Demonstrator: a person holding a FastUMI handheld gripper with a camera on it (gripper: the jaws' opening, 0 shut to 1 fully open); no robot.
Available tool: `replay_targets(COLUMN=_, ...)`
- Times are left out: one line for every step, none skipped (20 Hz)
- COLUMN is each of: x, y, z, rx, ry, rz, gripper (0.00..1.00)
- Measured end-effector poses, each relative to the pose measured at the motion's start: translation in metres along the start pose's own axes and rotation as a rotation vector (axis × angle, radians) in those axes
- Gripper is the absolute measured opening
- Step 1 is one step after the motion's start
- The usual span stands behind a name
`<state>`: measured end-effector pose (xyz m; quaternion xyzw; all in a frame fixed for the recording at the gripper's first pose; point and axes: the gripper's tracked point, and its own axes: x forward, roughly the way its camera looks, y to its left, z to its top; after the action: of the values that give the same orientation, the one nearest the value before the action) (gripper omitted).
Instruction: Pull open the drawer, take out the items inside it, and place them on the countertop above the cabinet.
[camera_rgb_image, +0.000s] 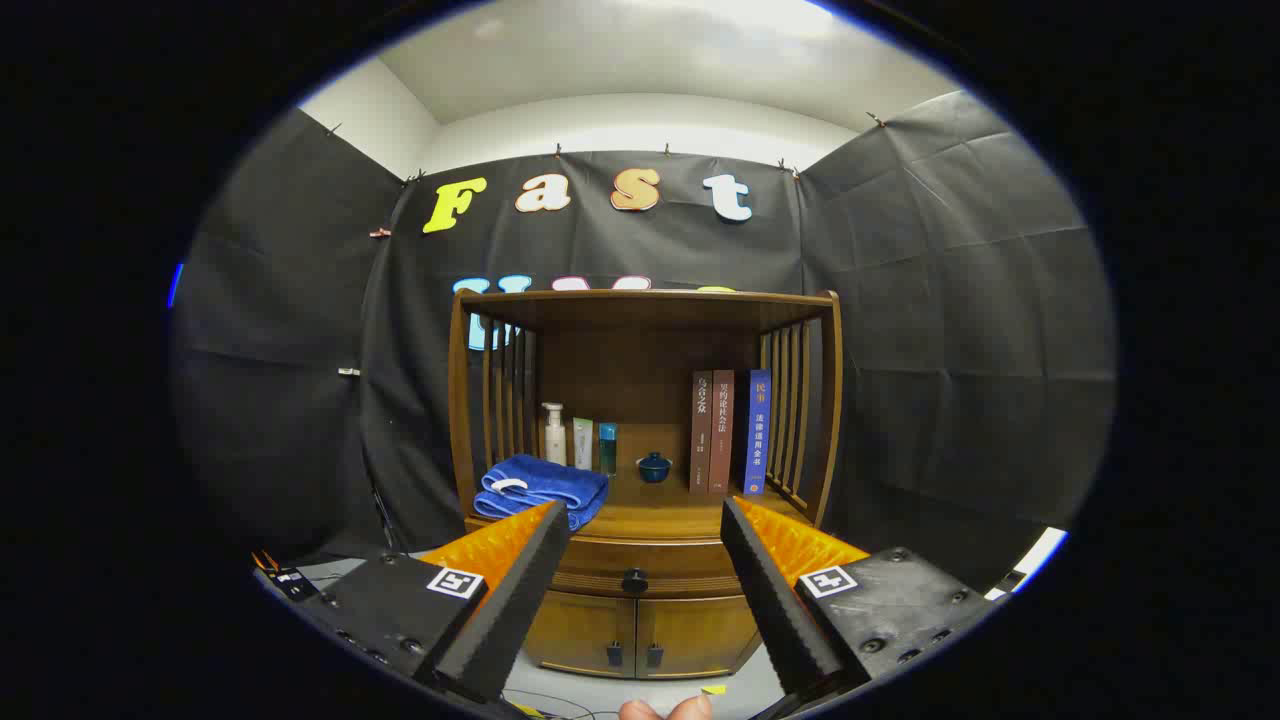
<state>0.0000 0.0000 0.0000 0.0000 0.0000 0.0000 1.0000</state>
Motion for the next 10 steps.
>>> replay_targets(x=0.0003, y=-0.0016, z=-0.0012, rx=0.001, ry=-0.001, rz=-0.002, gripper=0.99)
replay_targets(x=-0.0007, y=-0.0041, z=-0.0010, rx=0.002, ry=-0.002, rz=-0.006, gripper=0.99)
replay_targets(x=-0.0014, y=-0.0050, z=-0.0015, rx=0.005, ry=-0.002, rz=-0.011, gripper=0.99)
replay_targets(x=-0.0008, y=-0.0069, z=-0.0004, rx=0.011, ry=-0.003, rz=-0.013, gripper=0.99)
replay_targets(x=-0.0017, y=-0.0078, z=-0.0005, rx=0.019, ry=-0.004, rz=-0.015, gripper=0.99)
replay_targets(x=-0.0014, y=-0.0085, z=-0.0005, rx=0.024, ry=-0.003, rz=-0.016, gripper=0.99)
replay_targets(x=0.0000, y=-0.0089, z=-0.0017, rx=0.026, ry=-0.002, rz=-0.017, gripper=0.99)
replay_targets(x=0.0003, y=-0.0098, z=-0.0023, rx=0.023, ry=-0.001, rz=-0.019, gripper=0.99)
replay_targets(x=0.0010, y=-0.0096, z=-0.0029, rx=0.019, ry=0.000, rz=-0.019, gripper=0.99)
replay_targets(x=0.0002, y=-0.0095, z=-0.0035, rx=0.015, ry=-0.001, rz=-0.021, gripper=0.99)
